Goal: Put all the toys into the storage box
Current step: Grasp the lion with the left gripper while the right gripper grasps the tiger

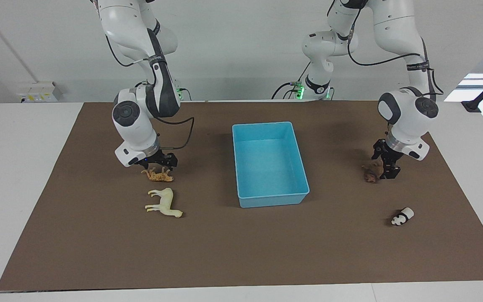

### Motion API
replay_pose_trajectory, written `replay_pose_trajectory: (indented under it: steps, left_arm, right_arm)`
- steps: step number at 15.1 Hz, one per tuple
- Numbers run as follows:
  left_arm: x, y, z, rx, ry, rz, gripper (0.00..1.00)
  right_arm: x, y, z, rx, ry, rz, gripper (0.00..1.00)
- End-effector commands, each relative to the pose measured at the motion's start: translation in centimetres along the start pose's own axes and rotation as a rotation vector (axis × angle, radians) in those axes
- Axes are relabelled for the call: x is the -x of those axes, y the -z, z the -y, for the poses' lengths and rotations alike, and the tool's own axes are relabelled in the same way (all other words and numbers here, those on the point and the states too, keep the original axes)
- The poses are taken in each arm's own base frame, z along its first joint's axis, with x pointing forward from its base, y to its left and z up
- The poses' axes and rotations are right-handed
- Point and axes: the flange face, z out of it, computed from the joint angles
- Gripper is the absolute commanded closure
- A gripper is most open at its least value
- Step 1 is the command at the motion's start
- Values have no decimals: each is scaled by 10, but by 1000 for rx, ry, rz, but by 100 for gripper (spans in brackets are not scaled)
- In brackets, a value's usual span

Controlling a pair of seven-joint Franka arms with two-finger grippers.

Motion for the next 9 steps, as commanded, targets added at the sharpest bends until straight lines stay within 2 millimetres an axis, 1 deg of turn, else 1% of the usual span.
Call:
replay_pose_trajectory:
  steps: [1, 3, 4, 5, 6, 7, 8, 9]
  left_arm:
    - [12, -10, 1, 4, -7, -11, 0]
    - [14, -19, 4, 12, -10, -14, 0]
    - [12, -20, 5, 12, -6, -13, 10]
    - [11, -18, 4, 12, -7, -13, 35]
    - [13, -17, 2, 12, -19, -14, 70]
    - [15, -14, -1, 16, -29, -15, 98]
    - [21, -6, -8, 15, -41, -14, 100]
    - [26, 6, -14, -1, -50, -9, 100]
  right_arm:
    - [9, -5, -6, -8, -30, -14, 0]
    - [12, -11, -8, -10, -29, -24, 0]
    - [12, -13, -10, -11, -29, -26, 0]
    - [13, -20, -15, -11, -35, -24, 0]
    - [14, -22, -16, -14, -37, -33, 0]
    - [16, -24, -17, -14, -37, -35, 0]
    - [18, -27, -17, -11, -33, -31, 0]
    - [18, -27, -17, -15, -35, -39, 0]
